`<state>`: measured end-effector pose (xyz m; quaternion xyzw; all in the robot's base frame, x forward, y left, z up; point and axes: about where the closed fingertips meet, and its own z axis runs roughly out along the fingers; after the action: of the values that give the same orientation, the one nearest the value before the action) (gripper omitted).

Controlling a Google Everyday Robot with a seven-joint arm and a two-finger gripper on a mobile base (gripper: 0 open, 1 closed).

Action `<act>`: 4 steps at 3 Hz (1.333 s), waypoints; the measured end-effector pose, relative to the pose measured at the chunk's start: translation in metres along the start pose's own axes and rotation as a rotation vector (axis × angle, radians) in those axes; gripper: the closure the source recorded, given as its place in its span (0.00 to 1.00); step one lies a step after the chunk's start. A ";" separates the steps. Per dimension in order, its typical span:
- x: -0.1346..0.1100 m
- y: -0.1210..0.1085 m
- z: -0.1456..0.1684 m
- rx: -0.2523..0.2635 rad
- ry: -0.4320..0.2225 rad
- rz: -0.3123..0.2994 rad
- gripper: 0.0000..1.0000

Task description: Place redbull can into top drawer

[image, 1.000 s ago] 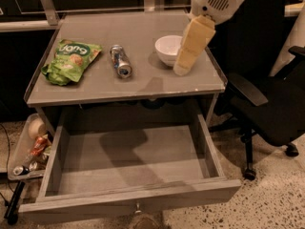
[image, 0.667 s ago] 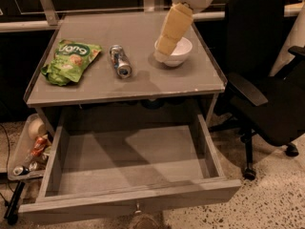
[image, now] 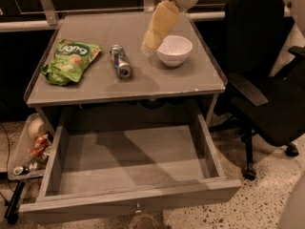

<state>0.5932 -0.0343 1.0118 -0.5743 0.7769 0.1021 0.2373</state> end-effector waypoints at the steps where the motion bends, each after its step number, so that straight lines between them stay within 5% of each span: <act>1: -0.035 -0.008 0.032 -0.079 -0.046 0.037 0.00; 2: -0.057 -0.015 0.075 -0.149 -0.041 0.069 0.00; 4: -0.071 -0.023 0.111 -0.135 -0.018 0.088 0.00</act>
Offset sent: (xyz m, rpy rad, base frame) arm 0.0686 0.1097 -0.0614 0.0935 0.2562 0.0282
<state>0.6591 0.0661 0.9529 -0.5535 0.7904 0.1698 0.2003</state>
